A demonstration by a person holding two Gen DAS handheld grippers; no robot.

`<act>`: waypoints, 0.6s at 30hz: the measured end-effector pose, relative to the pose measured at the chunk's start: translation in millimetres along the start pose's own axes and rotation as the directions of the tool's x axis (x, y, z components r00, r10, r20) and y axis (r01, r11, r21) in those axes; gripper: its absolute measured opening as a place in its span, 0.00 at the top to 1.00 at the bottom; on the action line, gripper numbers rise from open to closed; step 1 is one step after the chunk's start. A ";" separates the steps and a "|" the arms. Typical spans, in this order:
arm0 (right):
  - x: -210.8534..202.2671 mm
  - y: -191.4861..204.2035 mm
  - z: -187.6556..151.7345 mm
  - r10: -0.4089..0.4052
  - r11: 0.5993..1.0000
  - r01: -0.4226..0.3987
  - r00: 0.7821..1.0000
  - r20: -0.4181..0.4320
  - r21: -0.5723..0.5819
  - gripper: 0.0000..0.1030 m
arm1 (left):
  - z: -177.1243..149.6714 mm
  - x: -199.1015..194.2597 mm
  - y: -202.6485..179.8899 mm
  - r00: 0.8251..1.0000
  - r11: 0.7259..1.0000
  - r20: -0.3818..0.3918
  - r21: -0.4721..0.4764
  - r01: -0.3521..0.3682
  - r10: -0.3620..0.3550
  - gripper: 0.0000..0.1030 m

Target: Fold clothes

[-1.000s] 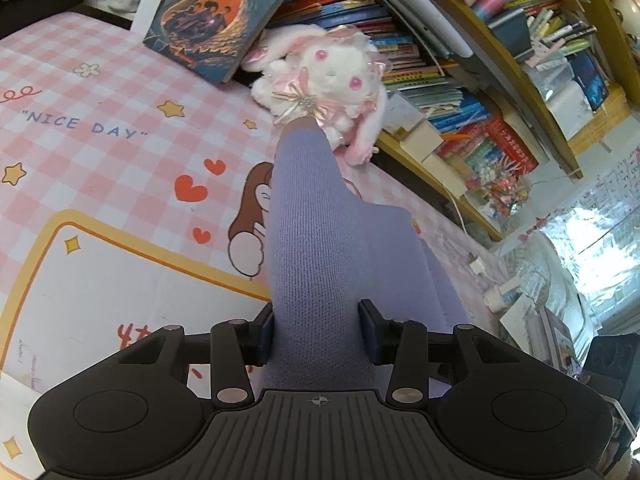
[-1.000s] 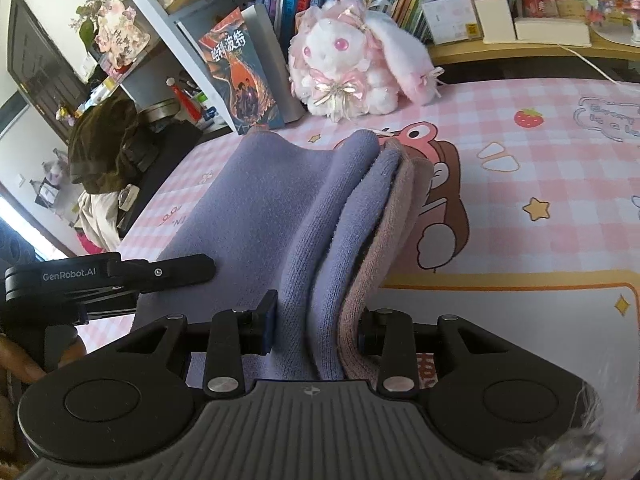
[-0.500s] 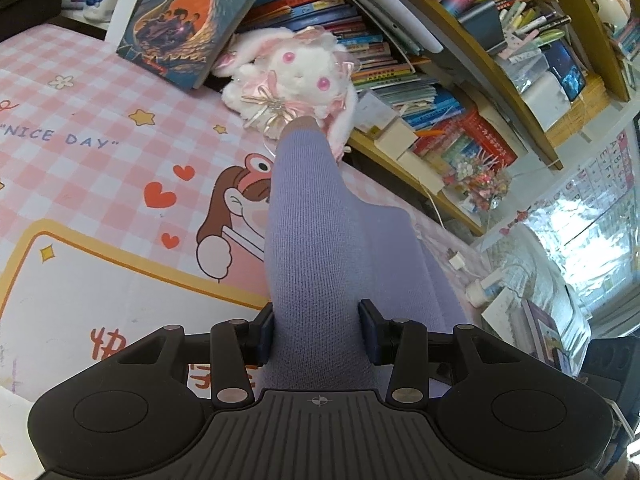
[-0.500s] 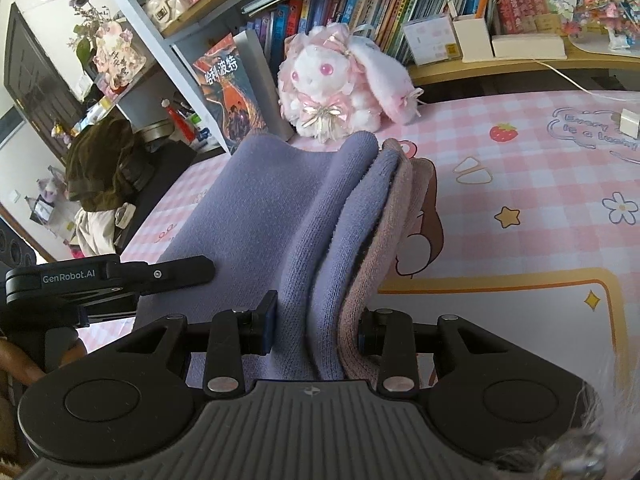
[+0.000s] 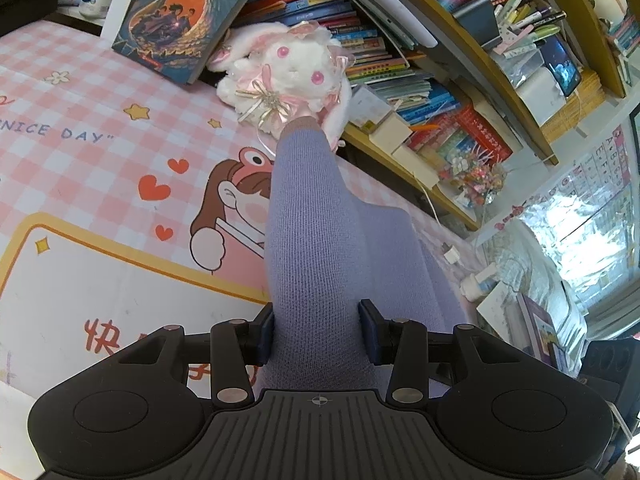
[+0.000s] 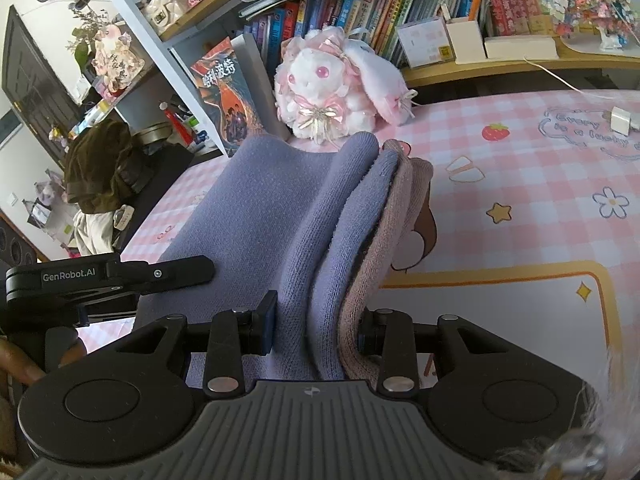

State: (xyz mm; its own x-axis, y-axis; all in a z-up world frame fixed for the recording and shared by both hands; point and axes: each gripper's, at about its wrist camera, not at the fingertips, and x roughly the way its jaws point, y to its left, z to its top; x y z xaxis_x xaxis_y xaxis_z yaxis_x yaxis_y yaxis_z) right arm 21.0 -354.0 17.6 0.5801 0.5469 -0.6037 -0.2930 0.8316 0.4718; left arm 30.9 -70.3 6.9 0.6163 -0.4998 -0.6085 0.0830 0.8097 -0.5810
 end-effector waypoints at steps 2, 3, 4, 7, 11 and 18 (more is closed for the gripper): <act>-0.9 0.1 -0.8 -0.009 1.000 0.009 1.000 0.001 0.004 0.68 | 0.1 1.8 0.9 1.000 1.000 -0.007 -0.001 0.008 -0.008 0.60; -1.2 0.5 -1.1 -0.015 1.000 0.015 1.000 0.002 0.006 0.68 | 0.6 2.8 1.5 1.000 1.000 -0.011 0.001 0.013 -0.012 0.60; -1.4 0.9 -1.6 -0.020 1.000 0.020 1.000 0.004 0.008 0.68 | 1.2 3.5 2.1 1.000 1.000 -0.015 0.003 0.017 -0.017 0.60; -1.3 2.9 -3.4 -0.038 0.999 0.038 0.999 0.009 0.017 0.68 | 4.6 5.6 4.9 0.999 0.999 -0.027 0.010 0.033 -0.033 0.60; 0.5 10.4 -4.5 -0.066 0.997 0.065 0.997 0.028 0.030 0.69 | 12.8 7.2 11.7 0.997 0.998 -0.041 0.022 0.063 -0.062 0.60; 9.7 34.7 -3.2 -0.115 0.992 0.112 0.991 0.065 0.052 0.69 | 33.9 1.5 30.5 0.991 0.992 -0.065 0.051 0.118 -0.114 0.60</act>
State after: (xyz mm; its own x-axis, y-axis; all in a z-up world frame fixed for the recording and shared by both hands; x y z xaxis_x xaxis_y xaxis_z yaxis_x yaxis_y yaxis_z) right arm 14.0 -319.5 26.1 0.6581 0.4401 -0.6110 -0.1865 0.8814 0.4340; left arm 60.9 -35.9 6.6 0.5507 -0.6079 -0.5720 0.1948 0.7600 -0.6201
